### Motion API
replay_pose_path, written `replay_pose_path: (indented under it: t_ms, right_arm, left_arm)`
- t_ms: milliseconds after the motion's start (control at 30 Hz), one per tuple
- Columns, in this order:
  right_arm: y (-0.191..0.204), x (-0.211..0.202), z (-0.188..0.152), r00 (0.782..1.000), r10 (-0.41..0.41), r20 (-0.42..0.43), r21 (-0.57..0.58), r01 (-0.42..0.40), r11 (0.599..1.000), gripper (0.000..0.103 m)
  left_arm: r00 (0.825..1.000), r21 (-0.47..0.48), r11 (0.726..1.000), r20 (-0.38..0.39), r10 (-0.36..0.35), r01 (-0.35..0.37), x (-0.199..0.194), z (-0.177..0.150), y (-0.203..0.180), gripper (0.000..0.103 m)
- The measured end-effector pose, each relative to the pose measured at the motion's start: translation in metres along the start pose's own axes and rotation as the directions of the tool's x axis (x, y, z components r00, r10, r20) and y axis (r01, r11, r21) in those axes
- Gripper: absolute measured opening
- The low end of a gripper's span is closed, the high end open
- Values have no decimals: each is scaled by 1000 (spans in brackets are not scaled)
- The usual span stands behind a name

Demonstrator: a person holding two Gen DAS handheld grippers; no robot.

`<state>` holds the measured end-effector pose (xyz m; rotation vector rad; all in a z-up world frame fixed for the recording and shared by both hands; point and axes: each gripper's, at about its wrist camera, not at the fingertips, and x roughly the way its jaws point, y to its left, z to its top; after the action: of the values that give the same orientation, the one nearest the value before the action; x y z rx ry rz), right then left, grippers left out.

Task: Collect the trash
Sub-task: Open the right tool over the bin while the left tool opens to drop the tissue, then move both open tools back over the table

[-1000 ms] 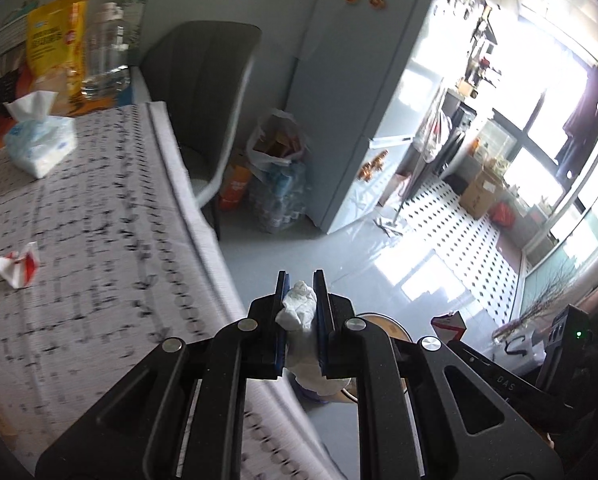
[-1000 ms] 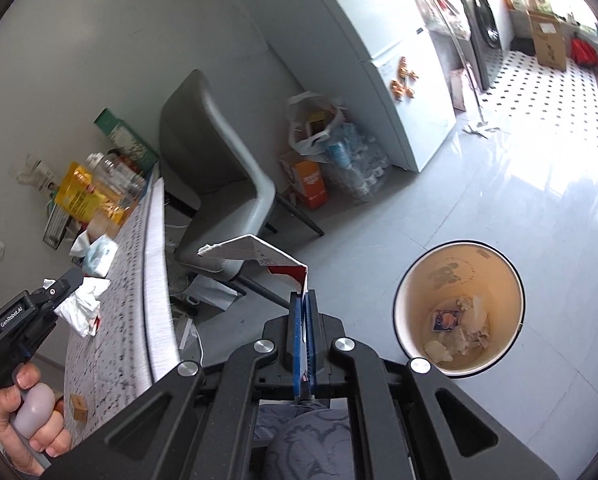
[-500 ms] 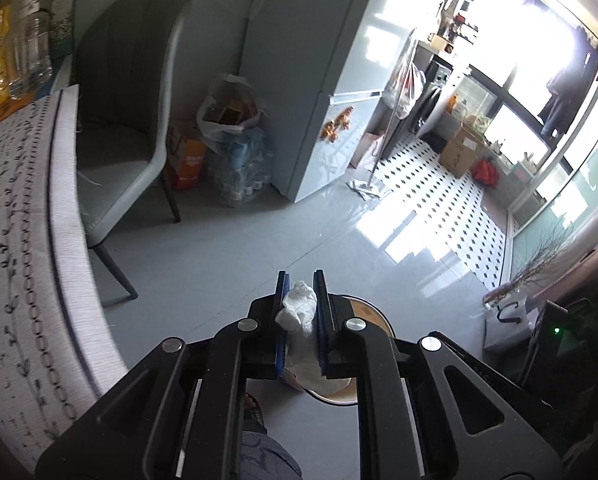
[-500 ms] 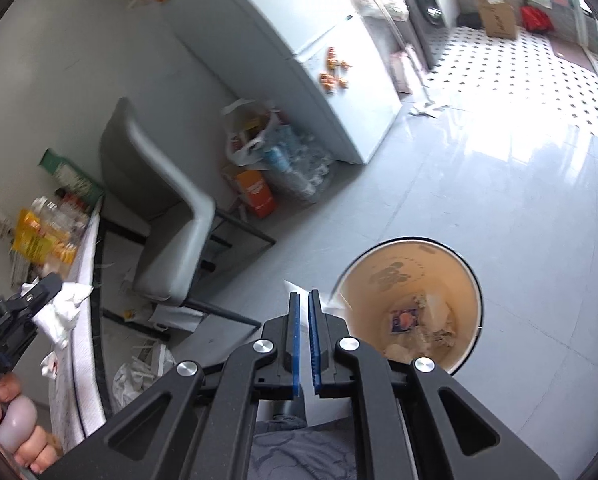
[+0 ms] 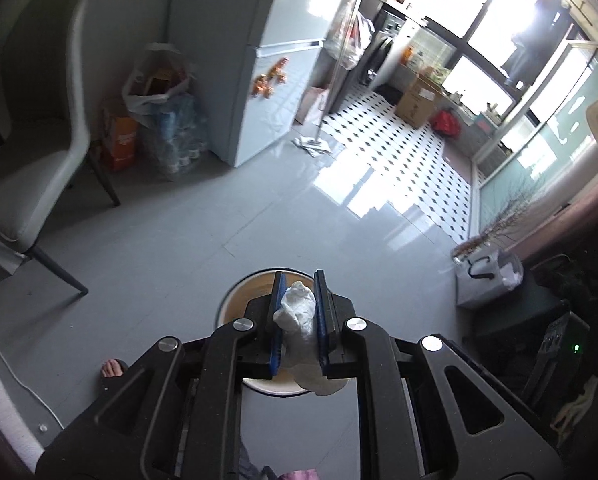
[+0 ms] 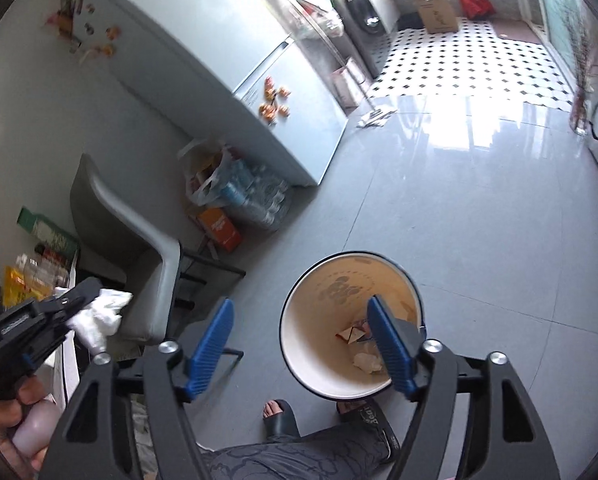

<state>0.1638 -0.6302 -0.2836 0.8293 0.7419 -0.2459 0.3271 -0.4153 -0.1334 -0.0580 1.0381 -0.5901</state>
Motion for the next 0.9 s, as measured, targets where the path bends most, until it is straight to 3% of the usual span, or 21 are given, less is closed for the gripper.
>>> replay_pose_path:
  t_ms: [67, 100, 133, 233, 400, 567, 900]
  right_arm:
    - [-6, -10, 0, 1000, -13, 18, 6, 13, 1000, 76]
    - [-10, -14, 0, 1000, -19, 21, 8, 19, 1000, 76]
    - [-13, -16, -2, 1000, -24, 18, 8, 24, 1000, 76]
    - [-22, -22, -3, 999, -30, 16, 14, 30, 999, 76]
    - [-18, -31, -4, 1000, -19, 25, 8, 18, 1000, 80]
    - [10, -36, -6, 999, 22, 35, -37, -21, 999, 95]
    - [82, -41, -29, 996, 92, 12, -117, -90, 989, 96]
  left_arm:
    - [999, 16, 999, -23, -43, 43, 6, 6, -13, 31]
    - [998, 20, 998, -19, -52, 52, 6, 8, -17, 56]
    - [998, 22, 998, 8, -57, 57, 2, 10, -21, 75]
    - [998, 41, 998, 52, -47, 45, -10, 12, -27, 87]
    - [997, 15, 1000, 79, -18, 17, -33, 9, -9, 92]
    - [988, -27, 998, 148, 53, -50, -77, -2, 28, 97]
    - [956, -153, 980, 243, 163, -128, -165, -36, 102, 97]
